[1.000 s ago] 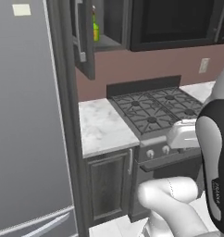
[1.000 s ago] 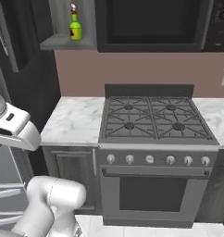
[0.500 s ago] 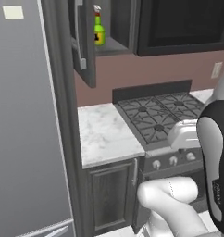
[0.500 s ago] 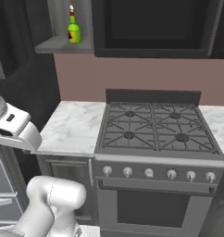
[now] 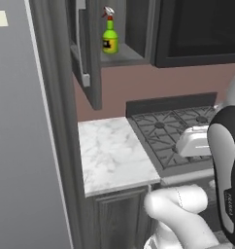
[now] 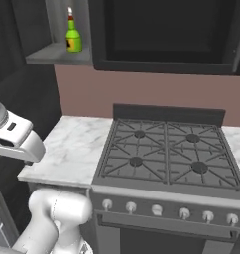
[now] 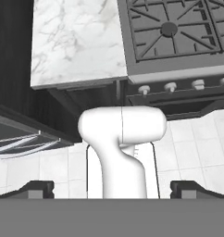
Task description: Move the cutting board and knife to the sink. Then move spray from the cabinet to the counter.
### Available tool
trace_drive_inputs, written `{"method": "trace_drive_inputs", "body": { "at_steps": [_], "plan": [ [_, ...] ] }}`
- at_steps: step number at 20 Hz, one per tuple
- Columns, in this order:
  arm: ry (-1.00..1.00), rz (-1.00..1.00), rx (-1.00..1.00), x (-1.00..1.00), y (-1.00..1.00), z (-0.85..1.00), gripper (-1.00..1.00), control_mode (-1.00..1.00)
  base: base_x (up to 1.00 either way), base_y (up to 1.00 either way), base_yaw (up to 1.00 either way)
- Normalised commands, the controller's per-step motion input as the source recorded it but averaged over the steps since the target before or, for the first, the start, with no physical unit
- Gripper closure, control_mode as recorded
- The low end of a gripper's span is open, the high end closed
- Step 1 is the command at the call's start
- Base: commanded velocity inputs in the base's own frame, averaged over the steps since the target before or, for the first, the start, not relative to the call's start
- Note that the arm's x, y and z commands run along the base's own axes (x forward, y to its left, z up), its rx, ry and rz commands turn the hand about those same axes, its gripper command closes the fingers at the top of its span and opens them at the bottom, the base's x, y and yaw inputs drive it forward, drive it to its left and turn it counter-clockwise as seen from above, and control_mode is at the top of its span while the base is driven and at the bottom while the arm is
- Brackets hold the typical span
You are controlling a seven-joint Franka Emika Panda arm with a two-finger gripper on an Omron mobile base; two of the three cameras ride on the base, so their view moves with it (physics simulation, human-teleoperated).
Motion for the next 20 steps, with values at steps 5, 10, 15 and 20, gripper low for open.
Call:
{"method": "trace_drive_inputs", "body": {
  "at_steps": [5, 10, 15, 20],
  "plan": [
    [0.0, 0.0, 0.0, 0.0, 0.0, 0.0, -1.0, 1.0, 0.57, -0.12, 0.16],
    [0.0, 0.0, 0.0, 0.0, 0.0, 0.0, -1.0, 1.0, 0.57, -0.02, 0.12],
    [0.0, 0.0, 0.0, 0.0, 0.0, 0.0, -1.0, 1.0, 0.42, -0.06, 0.1],
    [0.0, 0.0, 0.0, 0.0, 0.0, 0.0, -1.0, 1.0, 0.32, -0.08, 0.06]
  ]
}}
